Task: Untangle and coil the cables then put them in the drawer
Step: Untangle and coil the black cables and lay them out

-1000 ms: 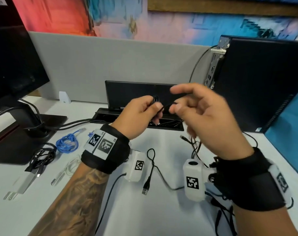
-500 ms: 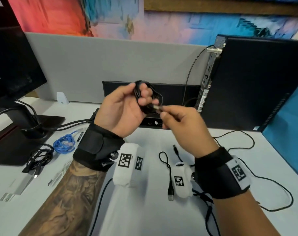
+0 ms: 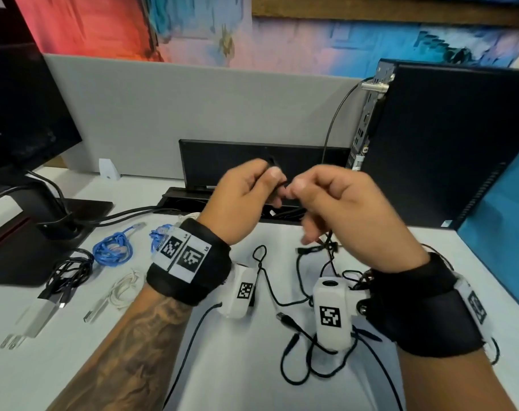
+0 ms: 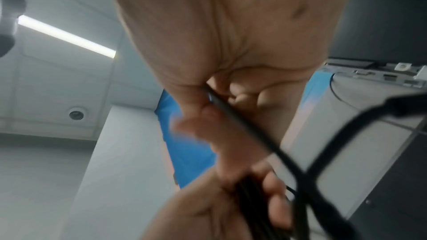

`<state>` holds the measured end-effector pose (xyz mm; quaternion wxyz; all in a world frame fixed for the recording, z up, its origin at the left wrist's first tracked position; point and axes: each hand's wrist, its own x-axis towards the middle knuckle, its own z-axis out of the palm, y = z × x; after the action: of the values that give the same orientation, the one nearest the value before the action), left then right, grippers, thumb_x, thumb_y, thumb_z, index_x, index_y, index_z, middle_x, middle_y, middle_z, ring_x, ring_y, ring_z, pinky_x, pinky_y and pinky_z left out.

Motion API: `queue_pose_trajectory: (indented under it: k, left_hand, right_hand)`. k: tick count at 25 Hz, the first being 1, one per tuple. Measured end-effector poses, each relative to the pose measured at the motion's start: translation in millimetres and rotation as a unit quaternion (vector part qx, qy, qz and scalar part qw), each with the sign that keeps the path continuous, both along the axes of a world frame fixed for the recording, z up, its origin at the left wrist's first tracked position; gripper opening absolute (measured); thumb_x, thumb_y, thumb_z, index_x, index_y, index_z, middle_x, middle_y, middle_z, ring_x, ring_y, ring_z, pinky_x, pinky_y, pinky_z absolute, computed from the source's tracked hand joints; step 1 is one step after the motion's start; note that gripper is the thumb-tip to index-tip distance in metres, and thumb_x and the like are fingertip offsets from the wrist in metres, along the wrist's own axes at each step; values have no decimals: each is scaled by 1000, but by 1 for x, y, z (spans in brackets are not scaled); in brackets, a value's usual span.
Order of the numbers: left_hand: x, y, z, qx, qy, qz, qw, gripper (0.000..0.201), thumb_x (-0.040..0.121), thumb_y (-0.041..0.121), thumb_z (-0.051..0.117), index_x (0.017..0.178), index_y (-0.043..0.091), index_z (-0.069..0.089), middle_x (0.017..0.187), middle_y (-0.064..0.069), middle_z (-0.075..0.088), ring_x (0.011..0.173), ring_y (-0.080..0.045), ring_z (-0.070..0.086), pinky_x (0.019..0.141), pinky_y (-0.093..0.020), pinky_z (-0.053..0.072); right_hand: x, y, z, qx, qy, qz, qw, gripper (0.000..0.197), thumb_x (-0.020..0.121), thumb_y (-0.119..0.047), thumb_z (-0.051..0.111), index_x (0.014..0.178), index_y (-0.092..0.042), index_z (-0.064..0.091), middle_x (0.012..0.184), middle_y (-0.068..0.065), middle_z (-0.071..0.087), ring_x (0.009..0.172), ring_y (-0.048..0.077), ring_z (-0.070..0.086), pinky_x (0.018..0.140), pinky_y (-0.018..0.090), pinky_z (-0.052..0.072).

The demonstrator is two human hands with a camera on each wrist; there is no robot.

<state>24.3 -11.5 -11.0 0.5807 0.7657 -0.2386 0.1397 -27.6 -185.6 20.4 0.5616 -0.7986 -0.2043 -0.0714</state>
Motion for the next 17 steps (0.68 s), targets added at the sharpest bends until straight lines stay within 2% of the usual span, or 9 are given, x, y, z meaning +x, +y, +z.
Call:
queue_pose_trajectory:
  k: [2, 4, 6, 8, 10, 11, 13, 15, 17]
  left_hand:
    - [-6, -1, 4, 14, 83, -89, 992, 39, 106, 28, 42, 90, 0, 64, 78, -5, 63, 67, -17, 59, 73, -35, 52]
    - [-12, 0, 8, -14, 152, -182, 972, 35, 103, 29, 45, 84, 4, 61, 71, -6, 57, 60, -16, 51, 73, -38, 49]
    - [-13, 2, 13, -129, 219, -271, 928, 33, 100, 28, 42, 79, 8, 57, 67, -4, 50, 54, -14, 42, 76, -36, 50]
    - [-12, 6, 20, -276, 276, -338, 856, 35, 102, 30, 36, 81, 10, 55, 67, 0, 48, 52, -10, 42, 77, -32, 52]
    - [-6, 10, 25, -412, 287, -344, 794, 35, 103, 31, 34, 84, 11, 56, 70, 2, 50, 54, -8, 50, 79, -31, 54]
    - [-3, 12, 25, -464, 278, -328, 774, 35, 103, 30, 35, 85, 9, 57, 72, 2, 52, 55, -7, 53, 80, -32, 56]
    - [0, 13, 26, -521, 263, -284, 761, 34, 105, 27, 37, 86, 8, 57, 74, 1, 53, 58, -6, 55, 82, -32, 56]
    - [-1, 13, 27, -521, 263, -236, 777, 32, 104, 29, 41, 82, 11, 54, 69, 2, 50, 53, -5, 50, 77, -29, 56]
    - [-2, 12, 28, -484, 287, -194, 804, 36, 99, 37, 48, 70, 17, 48, 55, 5, 42, 41, -6, 39, 64, -24, 52]
  right_hand:
    - [5, -9, -1, -8, -48, -63, 997, 21, 102, -22, 57, 86, -15, 70, 56, -14, 60, 47, 4, 51, 50, 26, 49]
    - [10, -9, -4, 5, -95, -106, 990, 18, 100, -22, 61, 87, -17, 71, 59, -19, 60, 54, 0, 55, 55, 10, 41]
    - [17, -4, -13, 34, -99, -104, 989, 21, 101, -24, 59, 85, -17, 69, 64, -16, 59, 56, 0, 53, 56, 12, 42]
    - [23, -1, -22, 50, -51, -52, 996, 30, 105, -27, 52, 79, -19, 64, 60, -12, 47, 51, 4, 43, 52, 25, 44]
    - [25, 1, -28, 45, 15, 16, 999, 32, 107, -26, 46, 84, -26, 68, 60, -6, 40, 51, 8, 39, 49, 31, 48]
    - [23, 3, -29, 25, 36, 34, 998, 30, 108, -26, 45, 94, -29, 71, 60, -6, 40, 51, 8, 39, 49, 31, 49]
    - [20, 5, -28, -51, 22, 19, 998, 27, 107, -28, 46, 108, -25, 73, 57, -12, 44, 51, 5, 41, 52, 22, 44]
    - [20, 5, -26, -134, -33, -16, 990, 27, 106, -28, 48, 107, -23, 74, 58, -23, 55, 57, -1, 52, 59, 9, 38]
    - [20, -1, -25, -161, -47, -30, 985, 26, 106, -28, 49, 103, -25, 74, 68, -19, 63, 63, 0, 57, 64, 11, 41]
